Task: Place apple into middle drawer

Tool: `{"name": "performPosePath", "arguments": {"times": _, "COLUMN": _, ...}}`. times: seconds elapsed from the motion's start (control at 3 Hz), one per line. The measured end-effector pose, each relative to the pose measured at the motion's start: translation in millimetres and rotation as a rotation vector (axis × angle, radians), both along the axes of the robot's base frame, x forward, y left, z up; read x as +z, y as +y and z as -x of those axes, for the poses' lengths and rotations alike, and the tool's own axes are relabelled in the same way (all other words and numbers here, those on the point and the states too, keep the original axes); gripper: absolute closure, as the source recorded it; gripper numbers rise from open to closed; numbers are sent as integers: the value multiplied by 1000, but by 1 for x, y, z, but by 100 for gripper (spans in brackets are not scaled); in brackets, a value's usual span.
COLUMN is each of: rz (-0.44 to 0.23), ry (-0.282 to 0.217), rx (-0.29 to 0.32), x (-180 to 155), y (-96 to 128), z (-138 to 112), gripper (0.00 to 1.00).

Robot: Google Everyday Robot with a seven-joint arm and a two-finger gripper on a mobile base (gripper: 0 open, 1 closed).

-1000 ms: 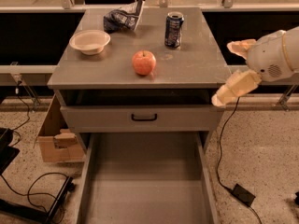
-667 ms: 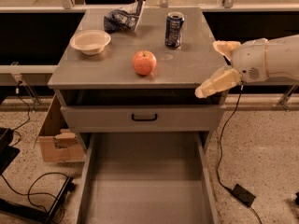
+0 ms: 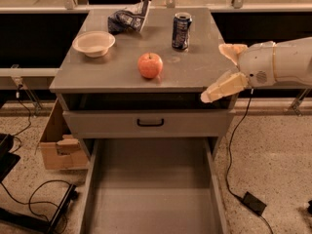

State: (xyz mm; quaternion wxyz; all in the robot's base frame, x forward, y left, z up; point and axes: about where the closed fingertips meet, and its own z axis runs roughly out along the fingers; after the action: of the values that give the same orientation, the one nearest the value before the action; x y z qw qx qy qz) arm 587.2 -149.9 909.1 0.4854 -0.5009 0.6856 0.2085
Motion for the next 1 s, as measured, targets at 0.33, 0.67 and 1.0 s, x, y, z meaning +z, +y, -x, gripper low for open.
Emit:
{"name": "performPosePath", "arguments": {"times": 0.33, "rz": -74, "ry": -24, "rx": 45, "x": -2, "y": 25, "z": -30, "gripper": 0}}
{"name": "performPosePath", "arguments": {"times": 0.67, "rz": -169, "ry": -59, "rx": 113, "x": -9, "y": 72, "z": -68, "gripper": 0}}
{"name": "performPosePath", "arguments": {"times": 1.0, "rz": -203, "ry": -79, "rx": 147, "x": -16, "y": 109, "z": -98, "gripper": 0}}
